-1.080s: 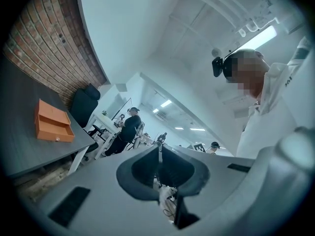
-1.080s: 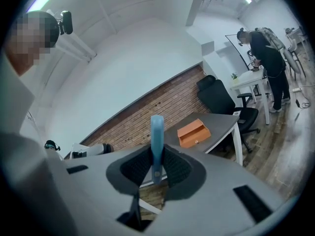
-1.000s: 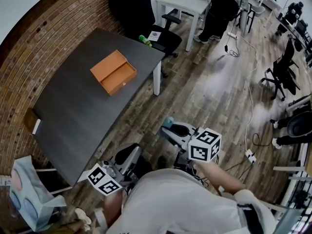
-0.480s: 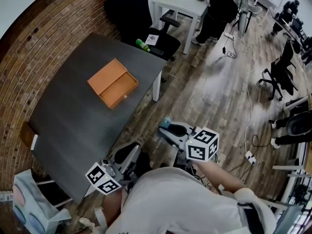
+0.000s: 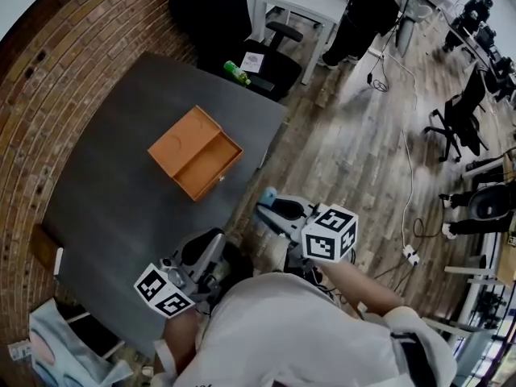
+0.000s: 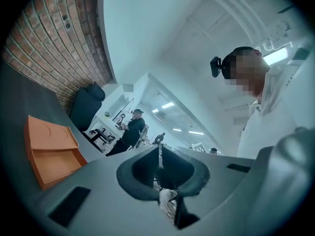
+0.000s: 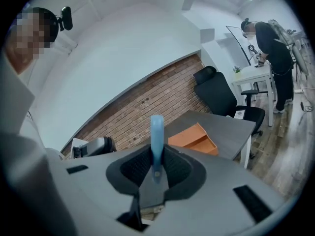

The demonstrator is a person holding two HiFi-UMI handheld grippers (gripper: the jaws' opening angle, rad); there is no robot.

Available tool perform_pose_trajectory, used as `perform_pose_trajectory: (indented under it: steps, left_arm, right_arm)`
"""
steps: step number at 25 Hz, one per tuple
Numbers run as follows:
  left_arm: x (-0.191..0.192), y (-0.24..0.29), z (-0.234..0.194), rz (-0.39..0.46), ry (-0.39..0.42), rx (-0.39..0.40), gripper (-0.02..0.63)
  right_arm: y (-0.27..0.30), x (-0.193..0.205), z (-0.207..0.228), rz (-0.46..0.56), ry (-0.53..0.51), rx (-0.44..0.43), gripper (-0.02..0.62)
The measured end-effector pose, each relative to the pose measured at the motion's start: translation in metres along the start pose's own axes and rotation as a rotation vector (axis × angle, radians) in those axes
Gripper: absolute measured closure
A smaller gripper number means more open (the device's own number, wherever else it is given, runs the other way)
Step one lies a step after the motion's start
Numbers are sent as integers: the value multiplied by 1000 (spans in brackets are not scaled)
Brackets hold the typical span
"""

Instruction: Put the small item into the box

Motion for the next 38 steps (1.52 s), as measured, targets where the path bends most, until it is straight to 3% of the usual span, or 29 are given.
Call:
perform_pose_trajectory:
  steps: [9, 18, 31, 38]
  left_arm:
    - [-25, -10, -59, -8, -15, 0, 578]
    - [-21, 13, -71, -13, -32, -2, 578]
    - [-12, 82, -80, 44, 24, -198, 578]
    - [-4, 88, -87, 50, 19, -254, 578]
  right_arm:
    - [61, -31, 2, 14, 6, 13, 514]
    - [58, -40, 21, -4, 5, 35, 514]
    - [56, -96, 75, -135, -74, -100, 514]
    - [60, -98, 91, -191, -86, -110, 514]
Point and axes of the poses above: the fingertips, and each gripper's own axes: y forward along the fingers, z to its right, x out of its underside, the point moved 3 cm from there along -y, backward along the fingers, and after that the axes turned 12 degrees about y, right-handed, at the moved point
